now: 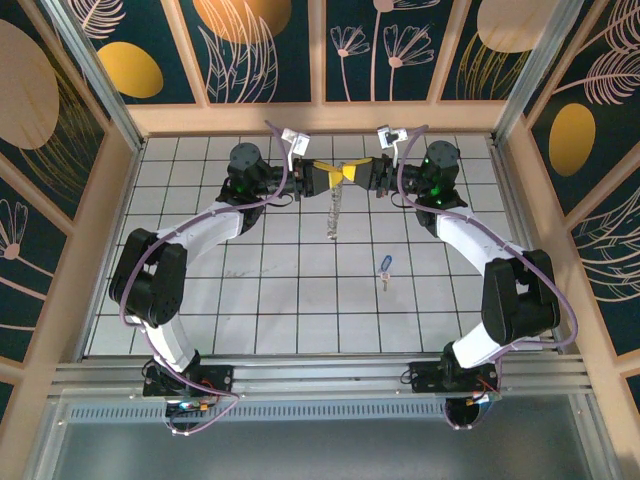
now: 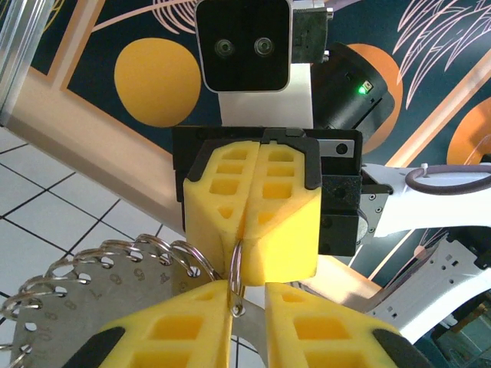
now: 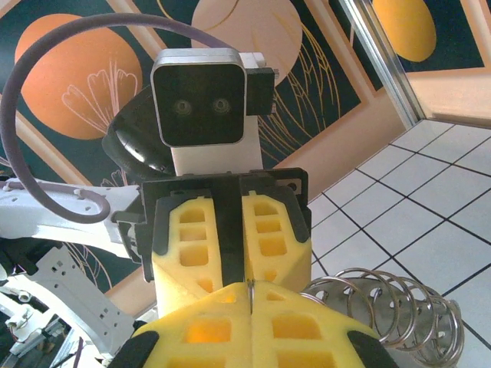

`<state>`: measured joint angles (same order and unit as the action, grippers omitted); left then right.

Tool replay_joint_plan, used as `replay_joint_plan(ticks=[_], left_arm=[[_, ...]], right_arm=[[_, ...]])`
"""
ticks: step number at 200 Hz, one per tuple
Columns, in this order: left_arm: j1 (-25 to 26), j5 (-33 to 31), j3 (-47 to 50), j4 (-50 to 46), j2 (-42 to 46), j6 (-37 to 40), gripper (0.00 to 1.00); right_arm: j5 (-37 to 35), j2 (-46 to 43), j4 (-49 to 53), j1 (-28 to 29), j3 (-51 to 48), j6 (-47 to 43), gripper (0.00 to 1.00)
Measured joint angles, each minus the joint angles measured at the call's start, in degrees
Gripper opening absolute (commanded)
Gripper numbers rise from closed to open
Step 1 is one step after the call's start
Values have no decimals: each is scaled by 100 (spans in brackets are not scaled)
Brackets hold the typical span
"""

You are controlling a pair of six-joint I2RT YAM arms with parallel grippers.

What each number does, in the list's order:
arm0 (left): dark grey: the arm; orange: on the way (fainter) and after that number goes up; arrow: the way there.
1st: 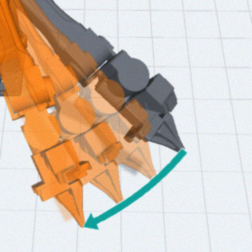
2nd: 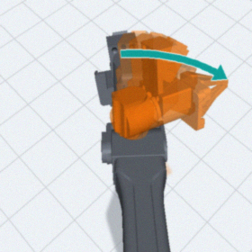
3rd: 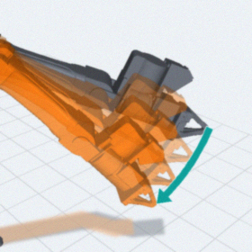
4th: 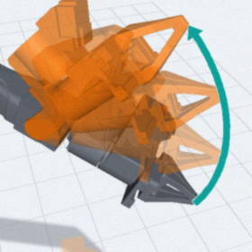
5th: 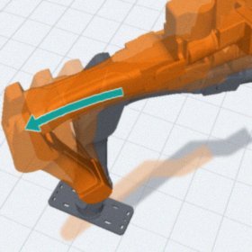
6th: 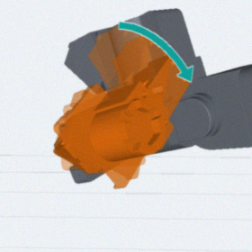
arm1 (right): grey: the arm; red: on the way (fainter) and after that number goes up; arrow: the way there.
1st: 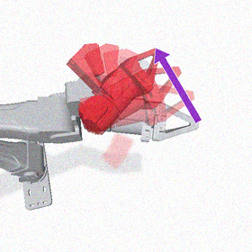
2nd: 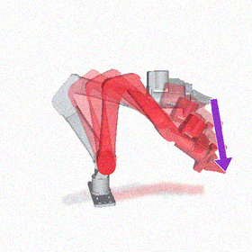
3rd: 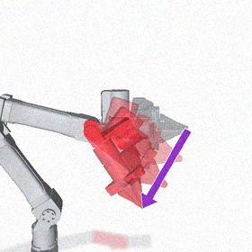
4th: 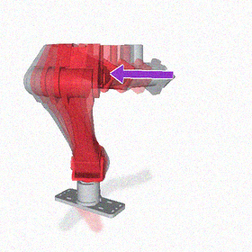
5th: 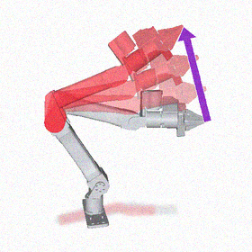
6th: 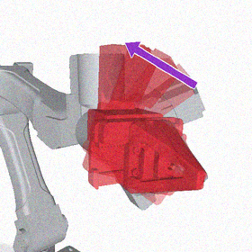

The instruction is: Put the keys on the keyring

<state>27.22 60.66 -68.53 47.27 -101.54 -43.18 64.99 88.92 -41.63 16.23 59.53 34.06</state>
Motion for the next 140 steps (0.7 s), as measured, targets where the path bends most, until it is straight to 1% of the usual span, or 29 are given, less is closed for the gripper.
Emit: replay_joint_plan(ticks=[42,61,107,118,122,124,140], left_arm=[[24,-70,-4,50,-31,-2,9],[28,-111,-4,52,-33,-39,0],[55,-262,-7,52,-35,-57,0],[57,-304,-7,55,-35,-55,0],[59,-317,-7,55,-35,-52,0],[59,-328,-7,55,-35,-52,0],[92,-404,-4,55,-35,-31,0]], right_arm=[[-9,0,2,-13,0,-2,0],[-24,0,2,-26,0,-4,0],[-74,0,13,-46,11,-22,0],[-90,0,52,-52,33,-26,6],[-96,0,66,-55,39,-24,10],[-101,0,72,-55,39,-24,13],[-162,0,157,-85,59,17,27]])
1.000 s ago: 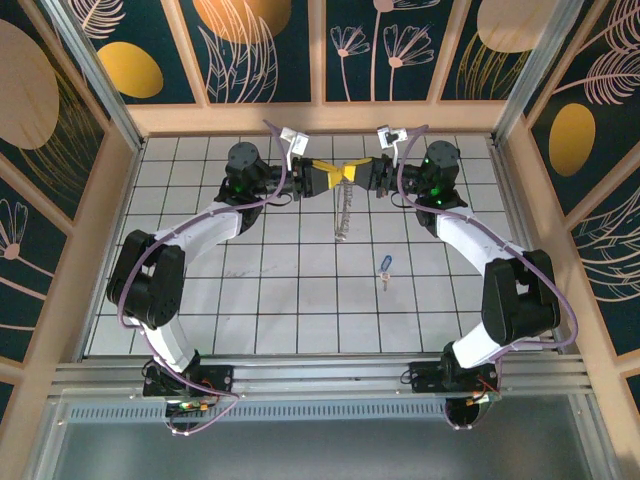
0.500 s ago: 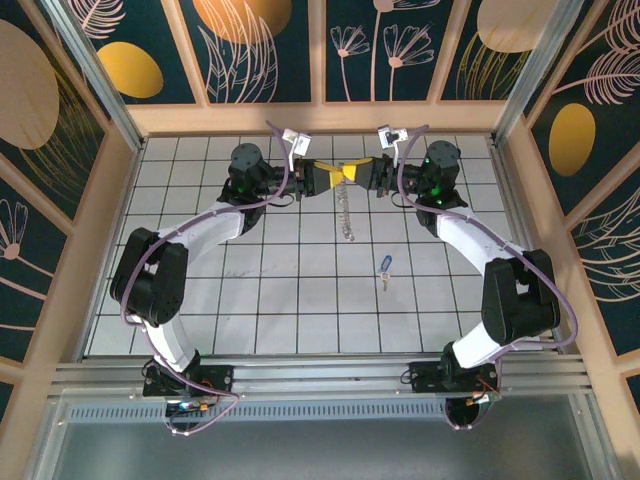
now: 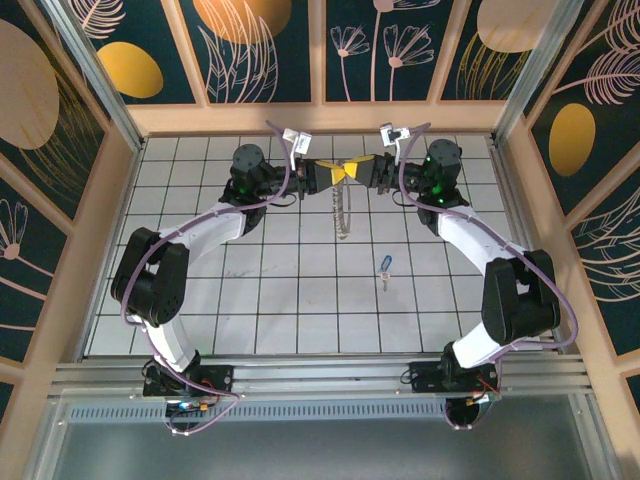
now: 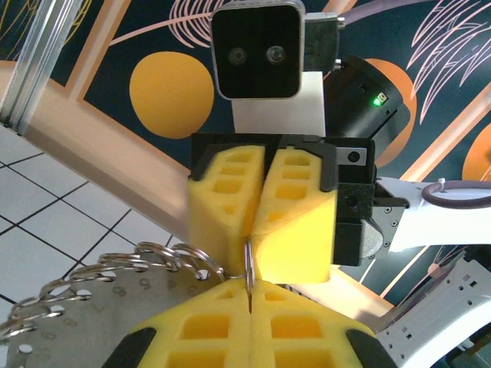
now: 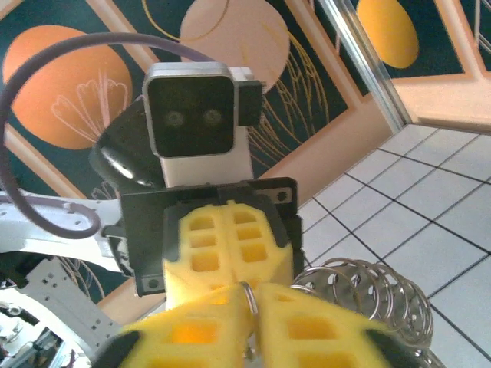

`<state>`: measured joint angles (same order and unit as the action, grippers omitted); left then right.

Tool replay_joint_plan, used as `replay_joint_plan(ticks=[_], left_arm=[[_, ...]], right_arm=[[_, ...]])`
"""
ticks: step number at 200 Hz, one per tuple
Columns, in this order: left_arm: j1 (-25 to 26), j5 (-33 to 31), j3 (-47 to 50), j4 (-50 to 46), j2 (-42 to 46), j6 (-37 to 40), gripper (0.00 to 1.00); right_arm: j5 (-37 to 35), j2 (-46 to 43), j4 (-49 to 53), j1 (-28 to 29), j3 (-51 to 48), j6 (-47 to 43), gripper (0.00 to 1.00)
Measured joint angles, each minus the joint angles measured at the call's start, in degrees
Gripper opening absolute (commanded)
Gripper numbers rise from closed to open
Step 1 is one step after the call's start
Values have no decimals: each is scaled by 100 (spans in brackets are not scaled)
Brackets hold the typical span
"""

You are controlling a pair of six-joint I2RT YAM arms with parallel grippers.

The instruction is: Put the keys on the keyring

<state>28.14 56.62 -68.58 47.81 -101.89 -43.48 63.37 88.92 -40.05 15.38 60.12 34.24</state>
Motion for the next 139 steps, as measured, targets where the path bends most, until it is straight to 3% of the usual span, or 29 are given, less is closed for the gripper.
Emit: replay_joint_plan(ticks=[13,64,71,83,135,139], left_arm=[[31,-61,0,-9,0,42,0],[81,-118,2,-181,0,291,0],[81,-120,2,-223,0,341,0],[81,-118,2,-317,0,446,0],[81,-168,-50,-984,31,1110,0],[81,-173,-63,-1045,37,1187,0]], right_arm=[[-33,-4,33,-59,9,22,40],[-428,-308,151,-570,13,240,58],[-511,-387,164,-654,11,260,66],[-640,-492,175,-752,-9,254,98],[-1290,-796,262,-894,-444,374,99],[-1298,-796,262,-898,-470,380,95]])
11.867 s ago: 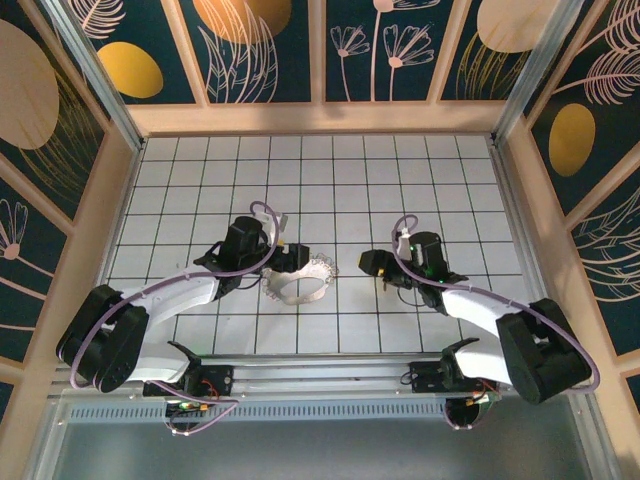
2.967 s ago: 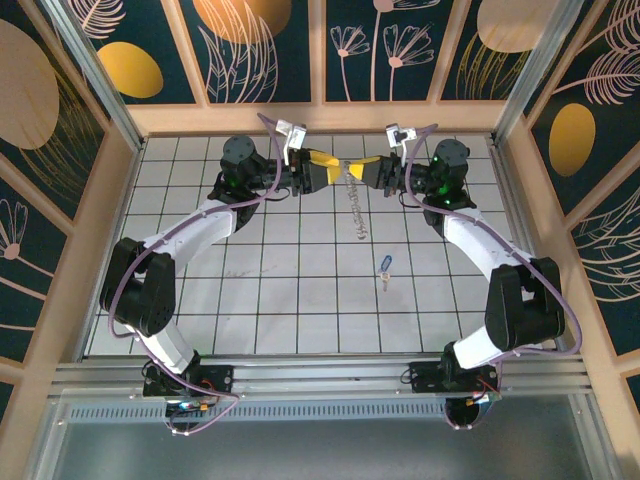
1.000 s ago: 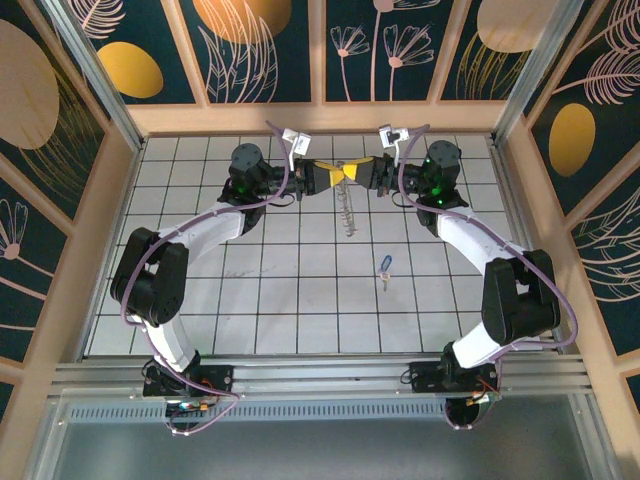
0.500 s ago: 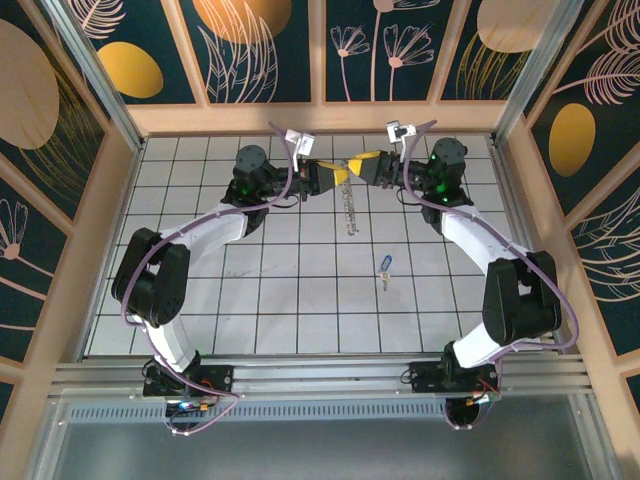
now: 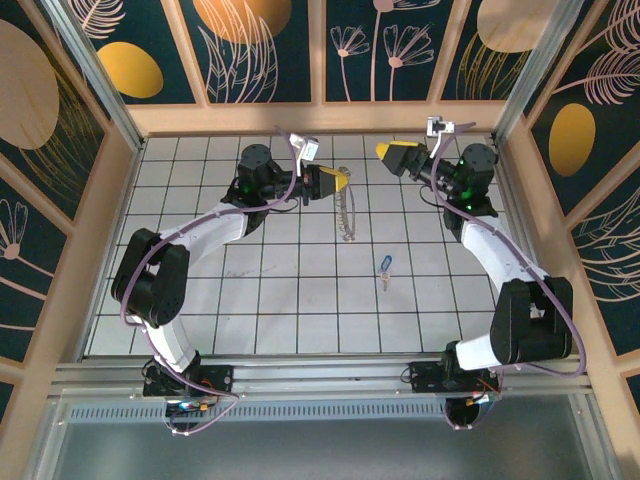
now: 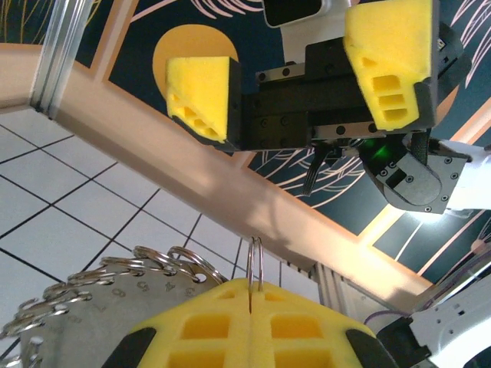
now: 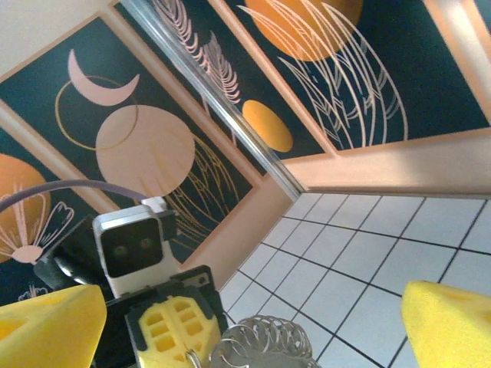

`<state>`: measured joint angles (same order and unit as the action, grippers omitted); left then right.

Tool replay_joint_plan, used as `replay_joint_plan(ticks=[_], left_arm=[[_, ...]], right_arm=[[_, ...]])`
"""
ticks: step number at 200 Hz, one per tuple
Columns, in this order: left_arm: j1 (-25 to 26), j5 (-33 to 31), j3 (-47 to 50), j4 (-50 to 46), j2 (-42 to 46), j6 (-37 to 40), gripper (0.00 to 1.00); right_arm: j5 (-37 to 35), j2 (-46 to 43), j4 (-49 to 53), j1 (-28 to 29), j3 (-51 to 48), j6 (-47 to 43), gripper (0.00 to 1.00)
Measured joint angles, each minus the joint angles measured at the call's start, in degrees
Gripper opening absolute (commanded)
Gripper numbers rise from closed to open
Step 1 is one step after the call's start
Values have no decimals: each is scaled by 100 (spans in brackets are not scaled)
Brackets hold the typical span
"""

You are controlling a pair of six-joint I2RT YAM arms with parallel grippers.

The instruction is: Put the keys on the keyring

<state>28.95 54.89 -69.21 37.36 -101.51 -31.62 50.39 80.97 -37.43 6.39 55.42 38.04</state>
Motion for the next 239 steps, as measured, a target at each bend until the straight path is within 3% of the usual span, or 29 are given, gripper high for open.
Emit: replay_joint_plan(ticks=[29,80,153,239], left_arm=[[0,-42,-142,-356,35,433,0],[0,-162,-400,-903,199,1134,0],[11,-87,-772,-1121,450,1744,0],[13,496,-1051,-629,107,1279,0]], right_arm=[[177,0,-164,2,-308,24,73],[632,-37,-1062,20,-1036,61,51],[852,-90,-1952,188,-1137,90,41],[1233,-96,-2031,243,-435,94,34]])
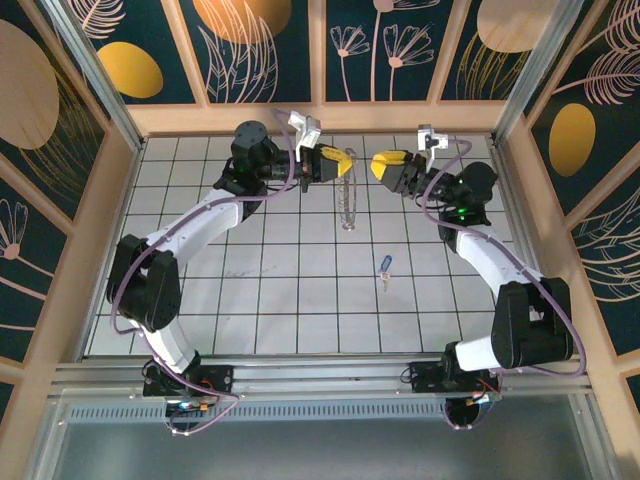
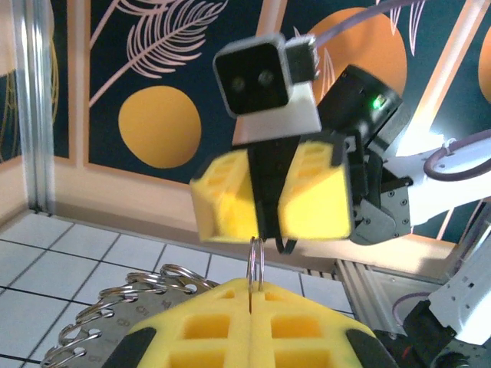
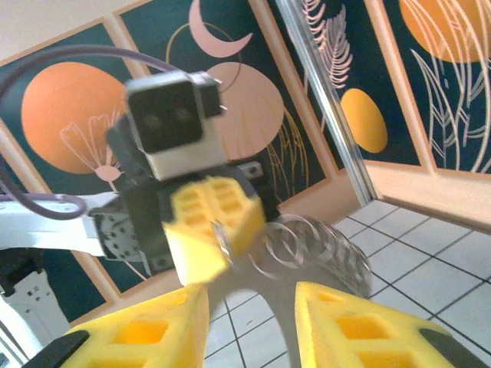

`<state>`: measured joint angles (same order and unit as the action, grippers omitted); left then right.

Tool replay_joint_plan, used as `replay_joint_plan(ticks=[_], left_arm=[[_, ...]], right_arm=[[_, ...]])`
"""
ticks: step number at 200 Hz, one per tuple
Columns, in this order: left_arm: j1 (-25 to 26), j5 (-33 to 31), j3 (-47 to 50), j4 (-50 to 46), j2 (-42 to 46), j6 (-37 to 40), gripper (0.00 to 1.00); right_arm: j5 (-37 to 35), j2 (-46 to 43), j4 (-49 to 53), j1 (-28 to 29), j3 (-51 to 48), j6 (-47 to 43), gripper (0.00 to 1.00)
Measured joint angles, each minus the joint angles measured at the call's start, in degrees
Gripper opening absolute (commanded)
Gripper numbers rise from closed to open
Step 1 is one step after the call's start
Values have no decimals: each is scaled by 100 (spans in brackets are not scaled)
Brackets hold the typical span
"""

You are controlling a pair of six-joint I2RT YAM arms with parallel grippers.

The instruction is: Put the keys on the keyring

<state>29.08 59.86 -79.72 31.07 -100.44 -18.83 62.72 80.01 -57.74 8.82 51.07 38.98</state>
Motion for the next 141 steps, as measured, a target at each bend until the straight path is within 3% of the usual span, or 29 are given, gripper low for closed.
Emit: replay_joint_plan(ticks=[141], left_arm=[[61,321,-66,44,-243,-339,0]], right_arm=[[579,450,-114,138,516,485,35]])
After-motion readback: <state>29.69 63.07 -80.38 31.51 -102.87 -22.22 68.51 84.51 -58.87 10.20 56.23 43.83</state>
